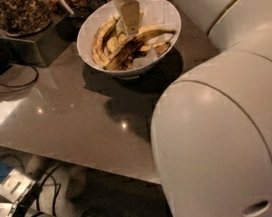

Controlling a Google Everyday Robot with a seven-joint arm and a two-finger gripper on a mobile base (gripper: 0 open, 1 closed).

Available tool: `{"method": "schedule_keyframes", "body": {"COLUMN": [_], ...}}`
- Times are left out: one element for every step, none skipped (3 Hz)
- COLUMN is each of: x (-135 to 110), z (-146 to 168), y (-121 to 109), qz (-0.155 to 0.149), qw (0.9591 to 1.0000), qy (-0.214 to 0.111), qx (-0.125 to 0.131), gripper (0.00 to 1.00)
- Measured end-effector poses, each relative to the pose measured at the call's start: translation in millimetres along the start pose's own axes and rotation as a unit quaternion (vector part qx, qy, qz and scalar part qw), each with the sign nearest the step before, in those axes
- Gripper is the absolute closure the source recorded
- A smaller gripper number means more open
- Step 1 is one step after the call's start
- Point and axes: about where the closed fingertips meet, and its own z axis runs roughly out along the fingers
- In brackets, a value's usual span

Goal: Pick banana from white bowl

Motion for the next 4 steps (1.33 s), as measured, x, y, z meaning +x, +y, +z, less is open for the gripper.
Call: {"method": "schedule_keyframes", "body": {"x": [-3.9, -8.8, -12.0, -11.7], "z": [9.8, 17.7, 23.8, 29.4], "y": [0.8, 5.8, 11.4, 13.7], "qz": [-0.007, -0.015, -0.021, -0.024], "qw": [0.9999, 0.9996, 0.9991, 0.9988], "qy": [0.007, 0.010, 0.012, 0.016], "qx": [-0.010, -0.023, -0.034, -0.040], "gripper": [0.37, 0.43, 0.42, 0.43]}}
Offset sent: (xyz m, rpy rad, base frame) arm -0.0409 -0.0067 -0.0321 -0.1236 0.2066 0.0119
